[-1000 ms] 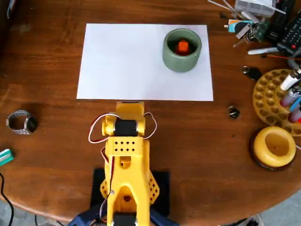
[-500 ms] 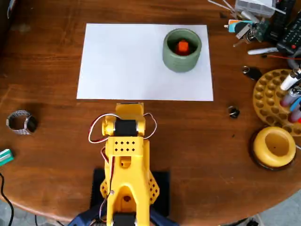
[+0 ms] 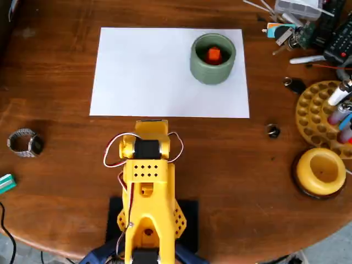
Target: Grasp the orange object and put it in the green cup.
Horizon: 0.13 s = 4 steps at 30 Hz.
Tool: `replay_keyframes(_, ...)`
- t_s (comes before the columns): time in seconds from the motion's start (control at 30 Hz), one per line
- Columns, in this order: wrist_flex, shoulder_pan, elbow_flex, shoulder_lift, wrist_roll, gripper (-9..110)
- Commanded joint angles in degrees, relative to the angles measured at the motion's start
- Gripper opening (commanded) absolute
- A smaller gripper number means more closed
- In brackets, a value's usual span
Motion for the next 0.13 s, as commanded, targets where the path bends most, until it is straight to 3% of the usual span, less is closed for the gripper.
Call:
replay_keyframes(0.0, 0.2, 0.1, -0.4, 0.1, 0.2, 0)
replay_keyframes(0.1, 0.2, 0.1, -0.4, 0.1, 0.2, 0)
